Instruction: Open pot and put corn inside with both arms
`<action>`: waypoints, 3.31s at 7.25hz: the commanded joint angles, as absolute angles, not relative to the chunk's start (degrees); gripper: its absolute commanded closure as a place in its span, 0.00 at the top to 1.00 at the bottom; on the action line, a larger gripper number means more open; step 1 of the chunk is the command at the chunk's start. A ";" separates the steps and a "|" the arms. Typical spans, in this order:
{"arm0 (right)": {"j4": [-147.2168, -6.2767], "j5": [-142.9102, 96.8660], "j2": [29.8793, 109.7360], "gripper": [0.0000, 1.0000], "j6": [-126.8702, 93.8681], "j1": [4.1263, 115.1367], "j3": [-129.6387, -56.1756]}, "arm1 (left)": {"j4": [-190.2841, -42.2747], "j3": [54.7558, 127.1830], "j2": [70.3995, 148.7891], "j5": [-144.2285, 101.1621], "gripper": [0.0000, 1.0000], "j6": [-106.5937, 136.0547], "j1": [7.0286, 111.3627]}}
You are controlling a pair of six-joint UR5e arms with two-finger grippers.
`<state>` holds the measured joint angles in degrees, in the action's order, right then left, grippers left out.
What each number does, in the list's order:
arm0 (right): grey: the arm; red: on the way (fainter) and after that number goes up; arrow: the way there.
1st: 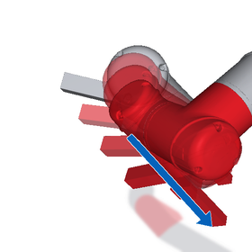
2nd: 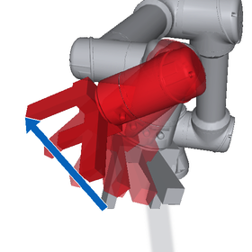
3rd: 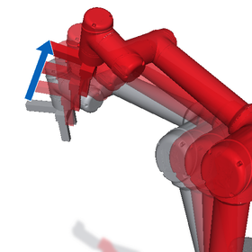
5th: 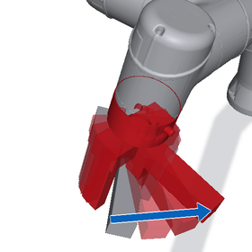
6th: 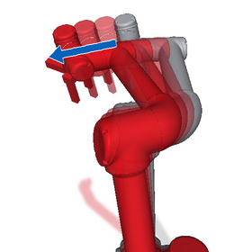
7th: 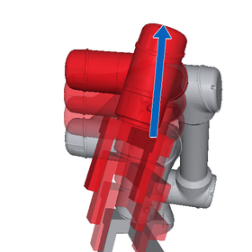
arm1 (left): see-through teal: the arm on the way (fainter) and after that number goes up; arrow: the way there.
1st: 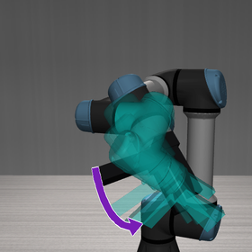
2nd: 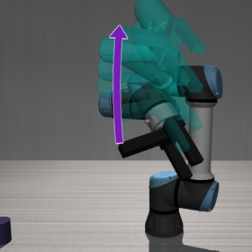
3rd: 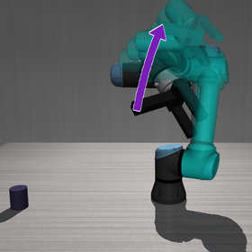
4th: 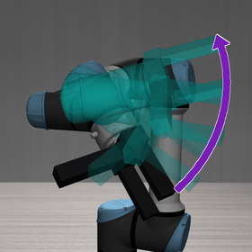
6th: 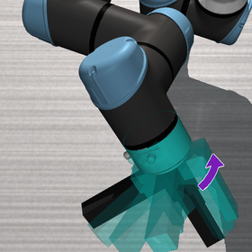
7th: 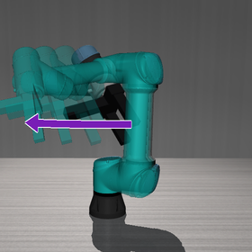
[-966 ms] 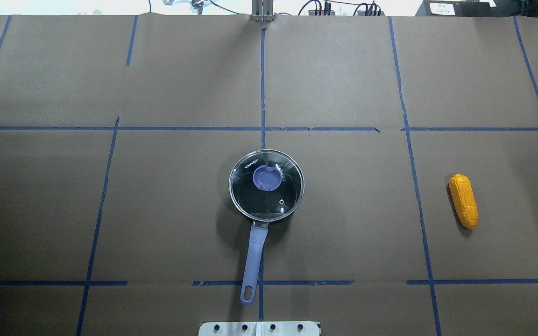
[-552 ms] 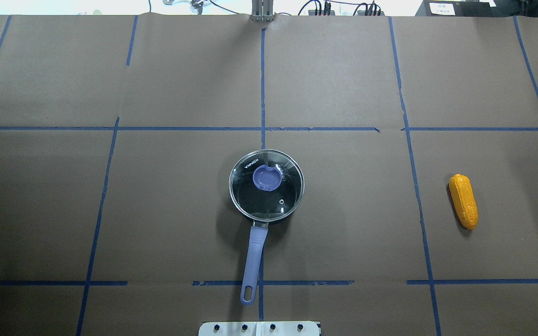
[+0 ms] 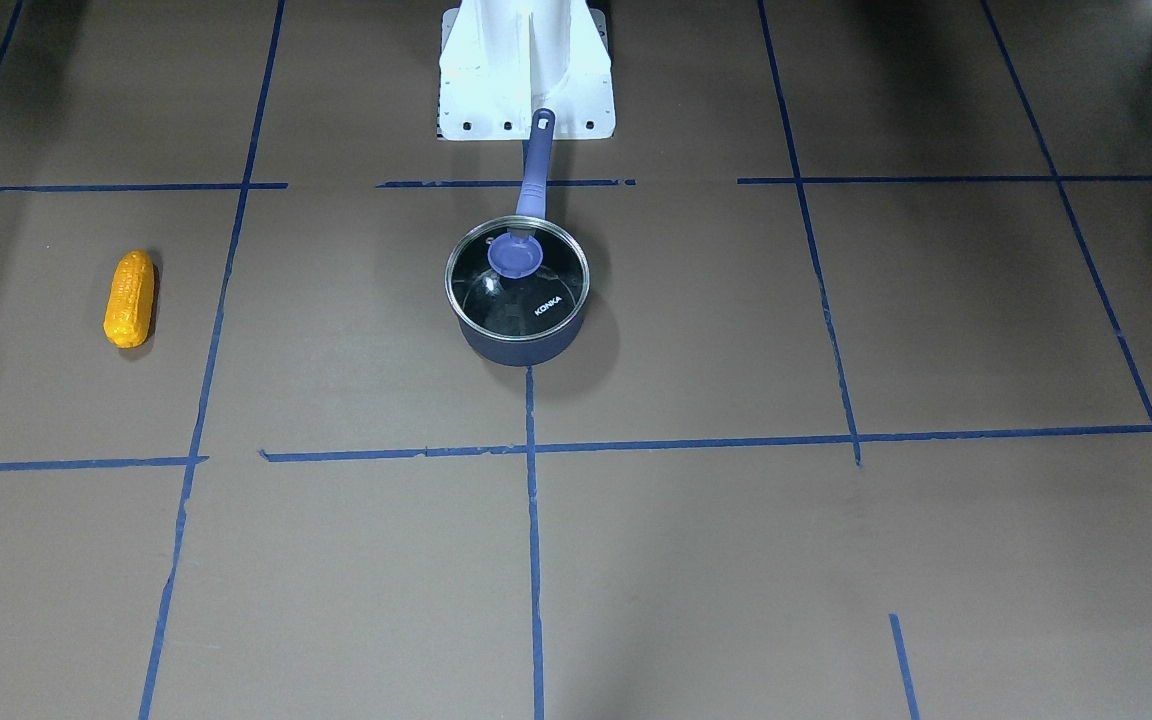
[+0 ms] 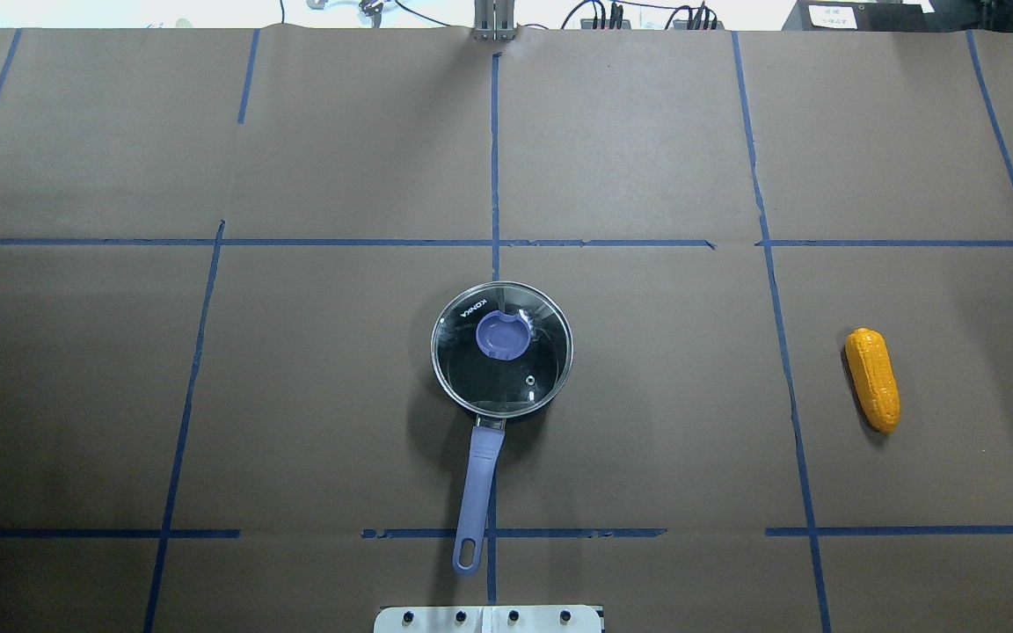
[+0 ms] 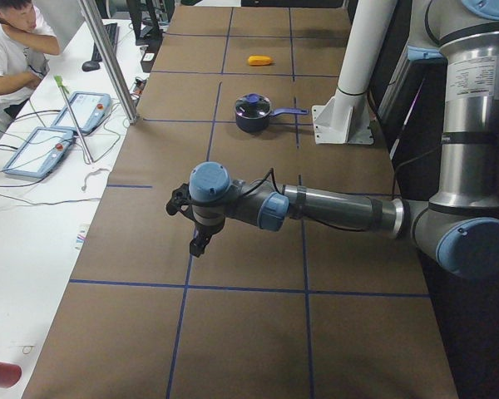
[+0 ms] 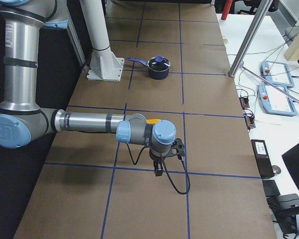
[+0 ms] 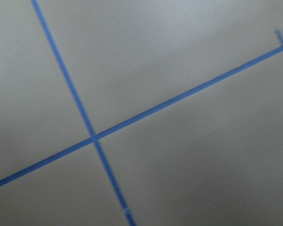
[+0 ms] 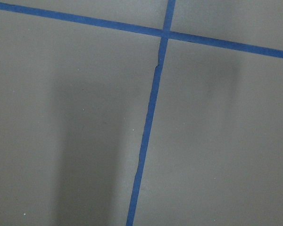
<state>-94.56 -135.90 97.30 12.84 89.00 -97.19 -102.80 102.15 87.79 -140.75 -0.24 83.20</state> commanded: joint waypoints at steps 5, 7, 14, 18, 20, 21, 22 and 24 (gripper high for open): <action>-94.57 -136.76 97.29 1.00 12.92 88.59 -97.12 | -77.65 110.75 125.74 -111.95 1.00 61.49 34.96; -94.57 -136.76 97.29 1.00 12.83 88.42 -97.12 | -75.23 101.14 140.11 -110.66 1.00 69.76 30.51; -94.57 -136.67 97.29 1.00 12.92 88.42 -97.03 | -82.86 89.49 143.79 -108.63 1.00 69.52 27.95; -94.57 -136.67 97.29 1.00 12.92 88.42 -96.77 | -83.94 88.42 143.79 -108.72 0.36 70.05 27.95; -94.57 -136.67 97.29 1.00 12.92 88.42 -96.77 | -83.50 88.94 143.70 -108.63 0.04 69.96 28.21; -94.48 -136.67 97.29 1.00 12.92 88.33 -96.85 | -83.41 89.38 143.70 -108.55 0.02 69.79 28.73; -94.48 -136.67 97.29 1.00 12.92 88.33 -96.77 | -82.97 90.86 143.70 -108.81 0.01 69.44 30.22; -94.57 -136.67 97.29 1.00 12.92 88.33 -96.77 | -78.24 98.22 139.95 -110.55 0.00 65.60 33.21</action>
